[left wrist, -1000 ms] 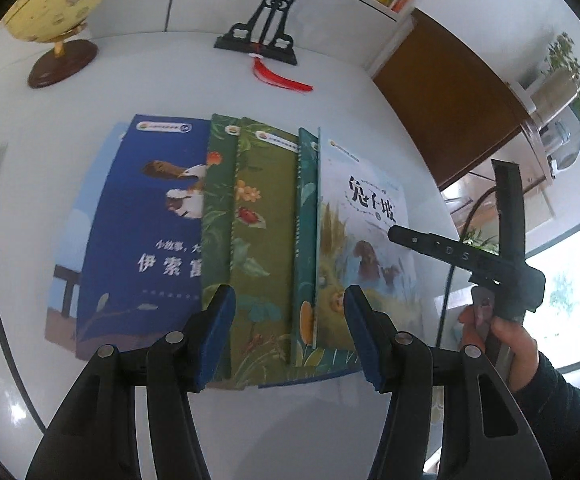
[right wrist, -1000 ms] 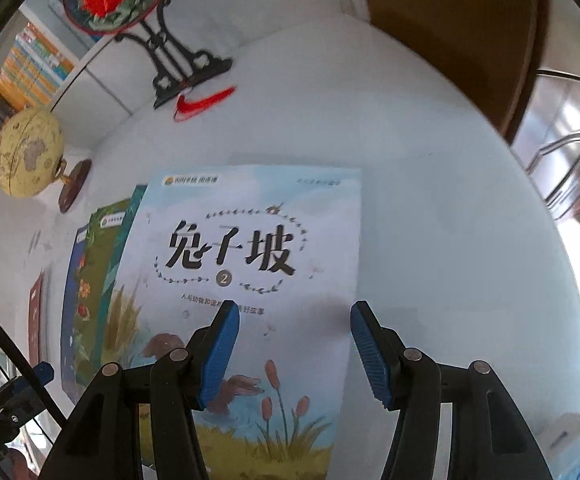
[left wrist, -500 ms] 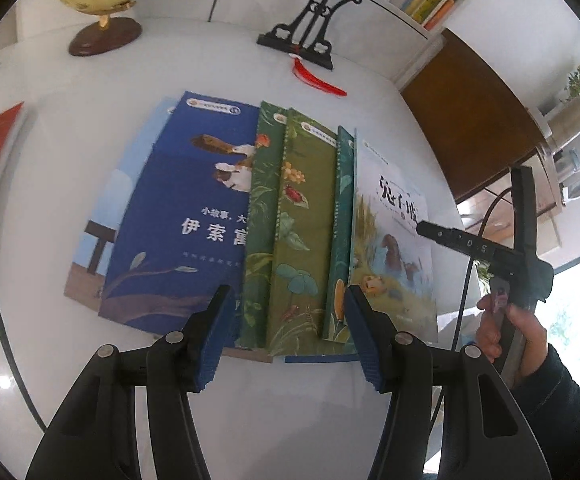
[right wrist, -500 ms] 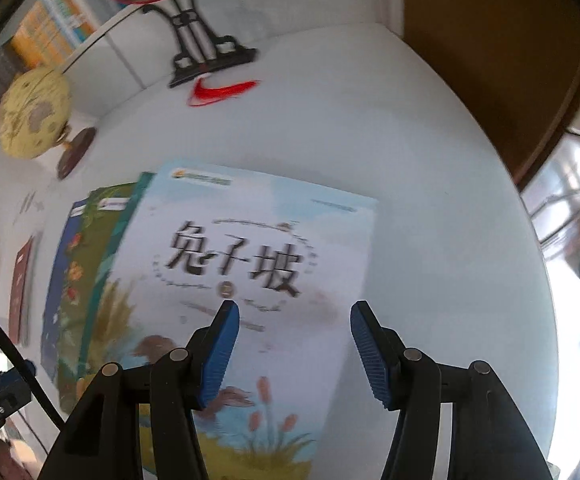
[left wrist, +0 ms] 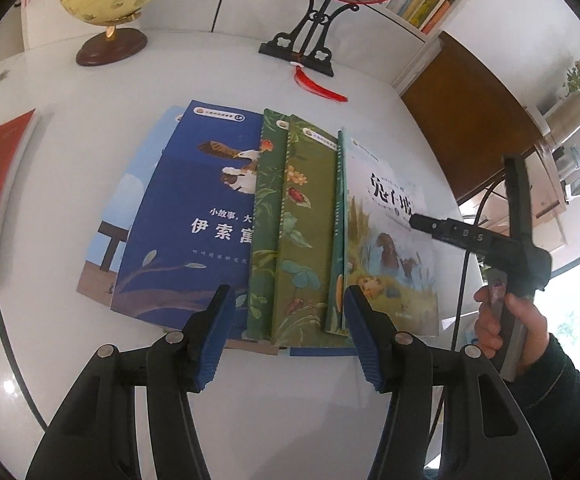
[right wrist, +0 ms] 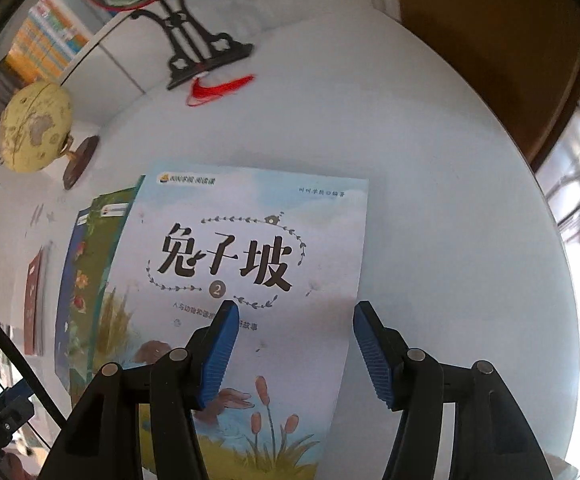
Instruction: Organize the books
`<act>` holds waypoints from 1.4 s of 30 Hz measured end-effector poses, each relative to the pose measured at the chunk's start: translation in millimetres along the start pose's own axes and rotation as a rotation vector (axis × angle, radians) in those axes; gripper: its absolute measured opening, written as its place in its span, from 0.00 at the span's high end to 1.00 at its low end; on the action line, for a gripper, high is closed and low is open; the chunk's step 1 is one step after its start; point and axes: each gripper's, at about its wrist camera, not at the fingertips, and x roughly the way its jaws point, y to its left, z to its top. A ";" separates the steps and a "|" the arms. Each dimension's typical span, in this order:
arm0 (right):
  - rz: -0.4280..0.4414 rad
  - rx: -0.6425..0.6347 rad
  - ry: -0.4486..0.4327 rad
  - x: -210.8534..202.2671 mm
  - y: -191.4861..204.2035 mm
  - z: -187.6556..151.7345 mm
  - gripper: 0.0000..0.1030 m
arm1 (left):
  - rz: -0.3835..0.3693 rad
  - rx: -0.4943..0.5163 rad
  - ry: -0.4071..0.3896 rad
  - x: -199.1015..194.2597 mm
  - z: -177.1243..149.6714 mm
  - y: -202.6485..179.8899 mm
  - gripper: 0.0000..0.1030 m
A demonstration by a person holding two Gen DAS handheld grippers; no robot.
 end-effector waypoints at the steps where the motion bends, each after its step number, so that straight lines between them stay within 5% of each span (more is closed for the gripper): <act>1: 0.002 -0.023 -0.005 -1.0 5.9 0.9 0.43 | -0.001 0.003 -0.002 2.2 0.5 0.8 0.47; 8: 0.100 -0.141 0.015 4.8 54.9 -0.1 0.43 | 0.015 -0.007 0.004 22.3 4.0 14.4 0.47; 16: 0.160 -0.268 0.036 3.7 112.7 -38.7 0.40 | 0.048 -0.071 0.039 21.2 -14.8 39.2 0.47; 33: 0.233 -0.205 0.171 -29.1 73.2 -115.7 0.40 | -0.057 -0.089 0.100 23.6 -40.9 35.0 0.47; 42: 0.343 -0.137 0.207 -26.6 67.6 -128.2 0.44 | -0.085 -0.105 0.107 32.4 -42.4 23.4 0.47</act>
